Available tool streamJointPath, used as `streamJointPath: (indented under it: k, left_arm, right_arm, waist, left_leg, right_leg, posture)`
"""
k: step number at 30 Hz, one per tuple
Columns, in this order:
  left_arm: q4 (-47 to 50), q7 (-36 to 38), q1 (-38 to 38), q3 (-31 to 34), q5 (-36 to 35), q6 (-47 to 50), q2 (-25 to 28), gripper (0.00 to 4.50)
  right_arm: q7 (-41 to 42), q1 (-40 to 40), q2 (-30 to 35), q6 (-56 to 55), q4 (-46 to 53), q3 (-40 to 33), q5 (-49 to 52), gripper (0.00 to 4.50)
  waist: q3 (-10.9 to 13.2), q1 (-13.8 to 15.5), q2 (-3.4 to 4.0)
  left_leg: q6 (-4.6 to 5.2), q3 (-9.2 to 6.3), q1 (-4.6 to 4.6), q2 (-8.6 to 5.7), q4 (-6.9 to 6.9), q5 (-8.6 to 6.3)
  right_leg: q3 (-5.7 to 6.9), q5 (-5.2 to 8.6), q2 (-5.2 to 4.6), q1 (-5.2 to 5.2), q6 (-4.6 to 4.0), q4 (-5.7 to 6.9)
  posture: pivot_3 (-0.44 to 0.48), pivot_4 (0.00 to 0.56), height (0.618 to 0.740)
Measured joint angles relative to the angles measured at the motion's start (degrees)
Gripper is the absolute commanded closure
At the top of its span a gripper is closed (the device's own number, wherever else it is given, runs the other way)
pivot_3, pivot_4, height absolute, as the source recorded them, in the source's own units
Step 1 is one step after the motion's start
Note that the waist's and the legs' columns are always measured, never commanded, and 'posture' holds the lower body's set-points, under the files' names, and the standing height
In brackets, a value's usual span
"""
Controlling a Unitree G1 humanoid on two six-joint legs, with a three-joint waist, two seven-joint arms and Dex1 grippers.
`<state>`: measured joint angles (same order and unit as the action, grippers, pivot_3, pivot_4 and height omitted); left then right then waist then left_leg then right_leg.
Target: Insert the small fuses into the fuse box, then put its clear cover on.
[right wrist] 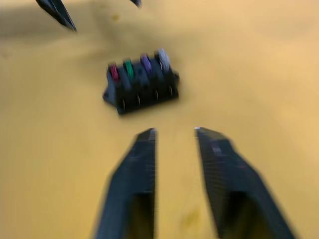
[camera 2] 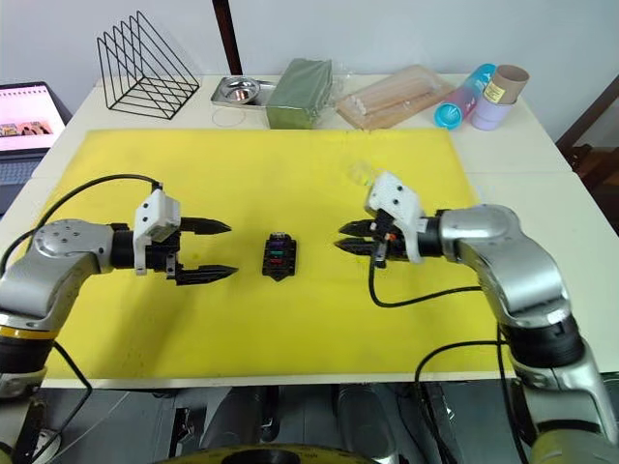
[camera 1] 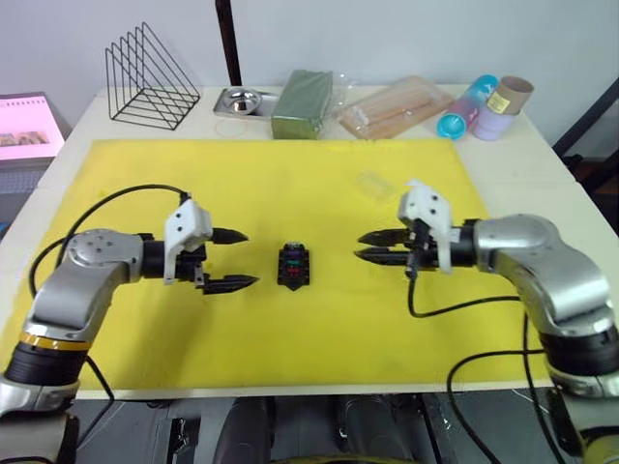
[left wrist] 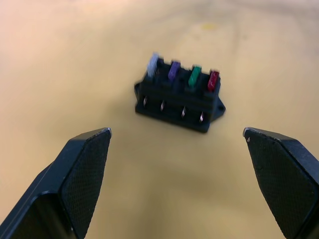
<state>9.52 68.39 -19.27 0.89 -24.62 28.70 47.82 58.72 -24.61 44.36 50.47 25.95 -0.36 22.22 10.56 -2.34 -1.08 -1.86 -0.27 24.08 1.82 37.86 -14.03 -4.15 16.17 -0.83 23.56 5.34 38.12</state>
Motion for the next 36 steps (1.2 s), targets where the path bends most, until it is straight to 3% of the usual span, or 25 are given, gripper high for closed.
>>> streamJointPath:
  k: [5, 6, 11, 19, 22, 27, 36]
  left_arm:
    - [0.36, 0.10, 2.12, 2.08, -0.98, 1.15, 3.24, 0.00]
    - [0.22, 0.15, 2.92, 2.73, -0.91, 1.13, 4.31, 0.00]
    - [-0.11, 0.00, 4.44, 4.08, -0.91, 1.02, 5.72, 0.00]
    - [0.53, -1.53, 3.72, 2.68, -0.71, 0.24, 2.76, 0.00]
    - [0.62, -2.66, 3.85, 1.91, 0.10, -0.87, 1.05, 0.00]
    - [0.79, -3.79, 3.66, -0.28, 0.46, -1.61, -1.11, 0.00]
    - [2.92, -5.37, 4.22, -1.76, 0.39, -1.69, -2.11, 0.00]
  right_arm:
    - [-2.45, 6.47, 2.88, 1.42, 3.78, -6.90, 2.52, 0.19]
    - [-2.96, 8.81, 3.73, 1.63, 4.56, -8.78, 2.88, 0.06]
    - [-5.96, 15.11, 4.52, 1.59, 5.37, -13.83, 3.22, 0.06]
    - [-10.41, 9.49, 3.85, -0.41, 2.61, -10.57, 3.57, 0.06]
    - [-12.72, 3.08, 2.21, -2.20, -4.94, -5.69, 0.68, 0.06]
    - [-15.25, -11.25, -2.95, -7.38, -25.47, 1.87, -5.59, 0.06]
    - [-11.13, -33.08, -11.68, -23.44, -65.36, 8.63, -14.43, 0.06]
  waist:
    - [0.01, 0.00, -0.02]
    - [0.01, 0.08, -0.02]
    - [0.01, 0.26, -0.02]
    - [0.01, 0.12, -0.02]
    - [0.01, -0.03, -0.03]
    - [0.03, -0.18, -0.01]
    - [0.04, -0.27, 0.01]
  left_leg:
    - [0.00, 0.01, 0.01, 0.01, 0.00, 0.00]
    - [0.00, 0.01, 0.01, 0.01, -0.01, 0.00]
    - [0.00, 0.08, -0.01, 0.01, 0.01, 0.00]
    - [0.00, 0.08, -0.02, 0.00, 0.00, 0.00]
    - [0.00, 0.10, -0.03, -0.02, 0.01, 0.00]
    - [0.00, 0.14, -0.01, -0.03, -0.01, 0.00]
    - [0.00, 0.15, 0.09, -0.03, -0.03, 0.00]
  right_leg:
    - [-0.01, 0.01, 0.01, 0.00, -0.01, -0.02]
    - [-0.01, 0.01, 0.01, -0.01, 0.00, -0.05]
    - [-0.05, 0.02, -0.04, -0.02, -0.01, -0.07]
    - [-0.06, 0.01, -0.01, -0.03, 0.00, -0.06]
    - [-0.08, 0.01, -0.01, -0.03, 0.00, -0.06]
    - [-0.10, 0.00, 0.01, 0.04, 0.00, -0.04]
    - [-0.10, -0.02, -0.01, 0.14, 0.00, -0.01]
  posture:
    - [0.000, 0.150, 0.740]
    - [0.000, 0.150, 0.740]
    - [0.000, 0.150, 0.740]
    - [0.000, 0.150, 0.740]
    - [0.000, 0.150, 0.740]
    - [0.000, 0.150, 0.740]
    - [0.000, 0.150, 0.740]
